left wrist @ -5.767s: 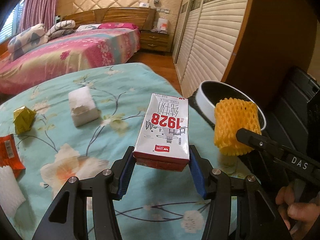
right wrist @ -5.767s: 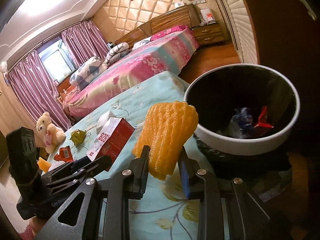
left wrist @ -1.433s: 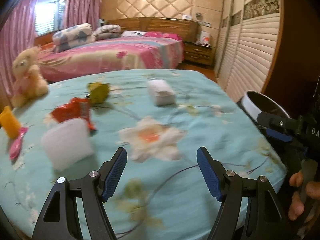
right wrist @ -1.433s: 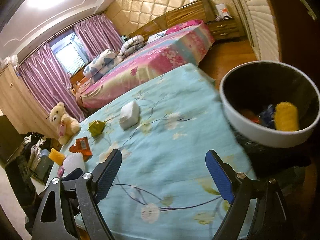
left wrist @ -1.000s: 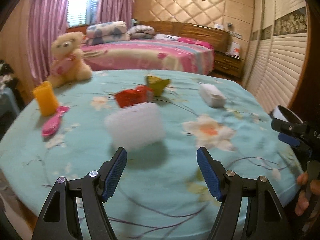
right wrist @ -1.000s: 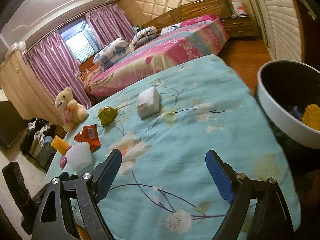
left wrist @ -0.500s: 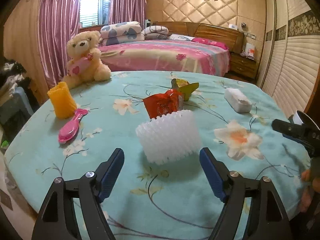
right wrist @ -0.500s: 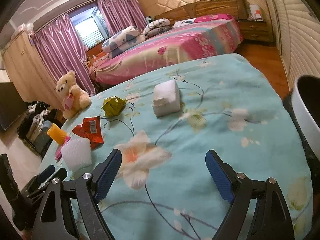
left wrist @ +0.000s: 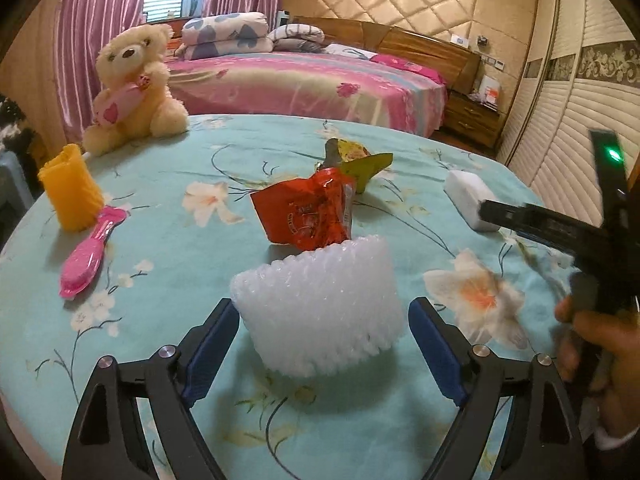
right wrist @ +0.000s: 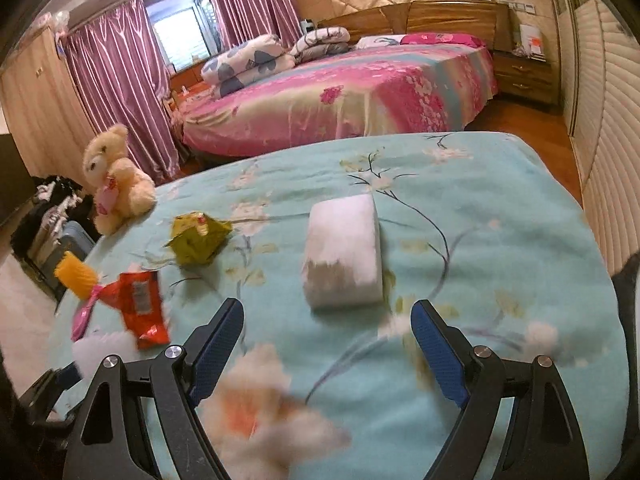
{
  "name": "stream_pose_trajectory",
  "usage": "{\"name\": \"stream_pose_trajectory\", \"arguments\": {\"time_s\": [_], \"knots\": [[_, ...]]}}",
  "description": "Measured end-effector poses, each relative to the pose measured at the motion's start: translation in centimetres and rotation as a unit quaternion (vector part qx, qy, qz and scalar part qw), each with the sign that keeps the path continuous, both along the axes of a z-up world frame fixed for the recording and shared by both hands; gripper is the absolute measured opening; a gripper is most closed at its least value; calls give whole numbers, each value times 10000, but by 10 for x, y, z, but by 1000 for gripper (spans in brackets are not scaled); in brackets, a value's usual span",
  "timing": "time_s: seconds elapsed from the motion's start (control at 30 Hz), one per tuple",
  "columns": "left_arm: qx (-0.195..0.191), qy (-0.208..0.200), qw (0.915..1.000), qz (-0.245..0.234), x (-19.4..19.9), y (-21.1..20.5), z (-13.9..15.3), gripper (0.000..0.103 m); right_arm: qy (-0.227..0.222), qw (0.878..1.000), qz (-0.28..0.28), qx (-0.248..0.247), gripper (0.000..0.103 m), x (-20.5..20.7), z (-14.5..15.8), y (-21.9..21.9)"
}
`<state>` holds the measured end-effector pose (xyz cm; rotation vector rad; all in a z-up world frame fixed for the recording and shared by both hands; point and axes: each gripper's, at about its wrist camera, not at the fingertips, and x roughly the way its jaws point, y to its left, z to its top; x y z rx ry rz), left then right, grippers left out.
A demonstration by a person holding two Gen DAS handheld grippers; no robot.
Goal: Collect trash
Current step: 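Grasp the white foam sleeve with the left tool while the right tool grasps the white sponge block, then carry the foam sleeve and sponge block over the bin and open both tools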
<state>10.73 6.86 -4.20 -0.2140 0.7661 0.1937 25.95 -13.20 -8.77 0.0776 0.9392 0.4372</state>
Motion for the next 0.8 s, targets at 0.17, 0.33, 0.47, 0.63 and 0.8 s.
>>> {"name": "stream_pose_trajectory", "arguments": {"time_s": [0.17,0.33,0.47,0.63,0.8], "knots": [[-46,8,10000,-56,4,1,-5,73,228,9996,39,-172,86,21,-12,10],[11,4,9995,-307,4,-7,-6,38,207,9994,4,-269,49,23,-13,9],[22,-134,9986,-514,-1,-16,1,29,124,9998,-7,-137,47,9,-6,-1],[-118,-282,9961,-823,-4,-31,7,27,78,9999,-36,54,47,-17,3,-22],[-230,-282,9932,-1102,2,-47,8,27,51,9993,-239,290,47,-45,13,-57]]}}
